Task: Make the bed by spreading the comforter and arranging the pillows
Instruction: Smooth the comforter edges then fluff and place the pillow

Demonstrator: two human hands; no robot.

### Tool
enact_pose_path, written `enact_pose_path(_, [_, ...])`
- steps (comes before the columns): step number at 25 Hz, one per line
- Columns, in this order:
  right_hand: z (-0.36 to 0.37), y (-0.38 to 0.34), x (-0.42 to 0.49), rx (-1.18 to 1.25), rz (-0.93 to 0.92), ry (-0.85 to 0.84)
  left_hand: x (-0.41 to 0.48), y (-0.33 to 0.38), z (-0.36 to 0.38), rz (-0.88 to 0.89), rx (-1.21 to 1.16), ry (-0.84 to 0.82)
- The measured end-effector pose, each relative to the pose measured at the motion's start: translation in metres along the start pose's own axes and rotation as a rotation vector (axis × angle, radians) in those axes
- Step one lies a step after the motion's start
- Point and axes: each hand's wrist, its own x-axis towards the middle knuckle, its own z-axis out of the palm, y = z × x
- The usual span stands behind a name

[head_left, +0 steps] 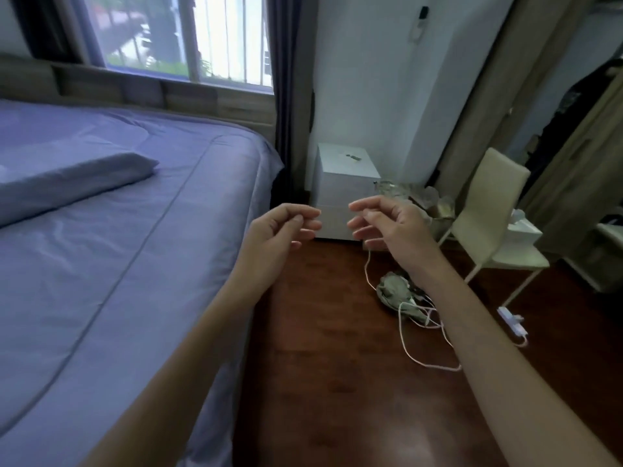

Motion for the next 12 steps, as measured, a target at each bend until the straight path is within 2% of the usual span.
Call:
enact_pose_path(4, [0.001, 0.039, 0.073, 0.104, 0.013, -0.062, 0.028, -0.025, -0.006, -0.038, 0.058, 0.078])
enact_pose_path(7, [0.015, 0.068, 0.13, 0.123, -0.017, -0.182, 0.055, -0.049, -0.003, -0.072, 0.118, 0.137])
enact_pose_path(12, [0.006, 0.079, 0.255, 0.134, -0.173, -0.337, 0.15, -0.056, 0.003, -0.024, 0.164, 0.321])
